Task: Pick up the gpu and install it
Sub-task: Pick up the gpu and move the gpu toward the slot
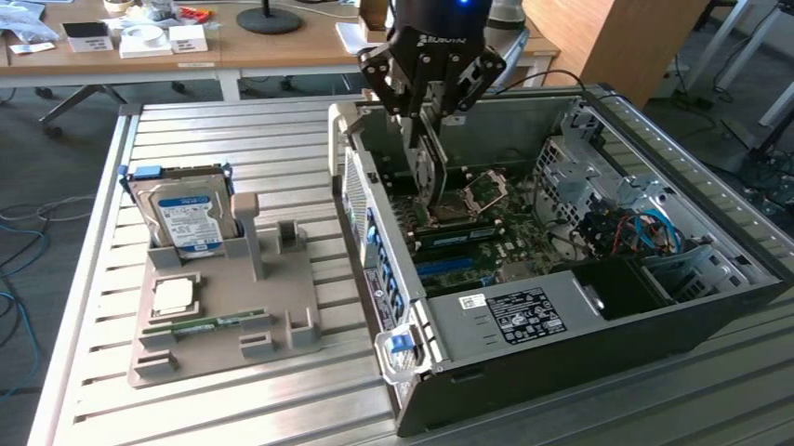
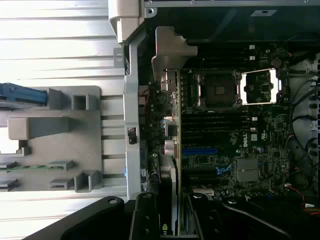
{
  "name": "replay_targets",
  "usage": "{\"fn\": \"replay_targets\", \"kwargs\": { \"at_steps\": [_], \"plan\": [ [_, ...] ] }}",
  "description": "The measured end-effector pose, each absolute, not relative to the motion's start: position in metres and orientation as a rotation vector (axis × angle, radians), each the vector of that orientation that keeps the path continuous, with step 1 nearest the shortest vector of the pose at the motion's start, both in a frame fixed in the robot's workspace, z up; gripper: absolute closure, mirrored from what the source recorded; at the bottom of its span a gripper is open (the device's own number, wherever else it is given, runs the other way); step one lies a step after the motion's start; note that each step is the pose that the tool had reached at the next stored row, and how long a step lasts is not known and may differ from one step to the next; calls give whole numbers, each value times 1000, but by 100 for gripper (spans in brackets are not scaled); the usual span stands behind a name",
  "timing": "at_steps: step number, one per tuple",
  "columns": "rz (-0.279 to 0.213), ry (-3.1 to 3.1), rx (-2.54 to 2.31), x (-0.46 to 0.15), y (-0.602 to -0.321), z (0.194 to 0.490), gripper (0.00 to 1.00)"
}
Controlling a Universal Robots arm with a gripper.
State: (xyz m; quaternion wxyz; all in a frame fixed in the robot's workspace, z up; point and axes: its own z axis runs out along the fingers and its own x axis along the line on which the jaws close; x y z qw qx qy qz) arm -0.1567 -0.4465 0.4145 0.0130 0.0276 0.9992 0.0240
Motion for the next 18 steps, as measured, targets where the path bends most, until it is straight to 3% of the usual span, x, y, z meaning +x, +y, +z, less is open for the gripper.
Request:
{"fn": "replay_targets", "kwargs": {
  "at_steps": [18],
  "plan": [
    [75,3114,86,-122,-446,414,73]
  ]
}}
